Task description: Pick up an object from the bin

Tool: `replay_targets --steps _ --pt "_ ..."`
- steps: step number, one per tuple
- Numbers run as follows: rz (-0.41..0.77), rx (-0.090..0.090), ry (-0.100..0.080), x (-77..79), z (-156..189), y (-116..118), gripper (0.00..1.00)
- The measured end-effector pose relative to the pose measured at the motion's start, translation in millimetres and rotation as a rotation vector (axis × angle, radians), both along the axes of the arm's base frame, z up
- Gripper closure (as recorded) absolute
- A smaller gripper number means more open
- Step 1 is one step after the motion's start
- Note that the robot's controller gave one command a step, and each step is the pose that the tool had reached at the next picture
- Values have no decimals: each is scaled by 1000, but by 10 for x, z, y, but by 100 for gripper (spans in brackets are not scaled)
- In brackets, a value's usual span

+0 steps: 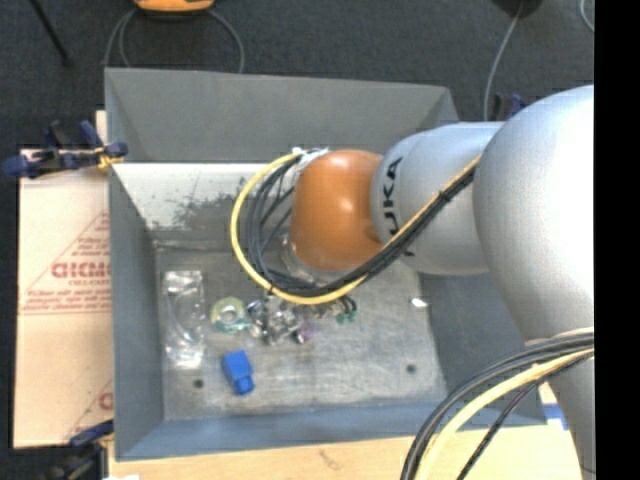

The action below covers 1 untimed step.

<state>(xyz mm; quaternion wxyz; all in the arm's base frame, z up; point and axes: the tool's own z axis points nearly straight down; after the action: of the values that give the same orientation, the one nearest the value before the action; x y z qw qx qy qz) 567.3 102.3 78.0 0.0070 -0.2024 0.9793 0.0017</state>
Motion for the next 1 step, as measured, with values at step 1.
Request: replay_targets --steps 1 --pt "0 0 0 0 0 0 100"
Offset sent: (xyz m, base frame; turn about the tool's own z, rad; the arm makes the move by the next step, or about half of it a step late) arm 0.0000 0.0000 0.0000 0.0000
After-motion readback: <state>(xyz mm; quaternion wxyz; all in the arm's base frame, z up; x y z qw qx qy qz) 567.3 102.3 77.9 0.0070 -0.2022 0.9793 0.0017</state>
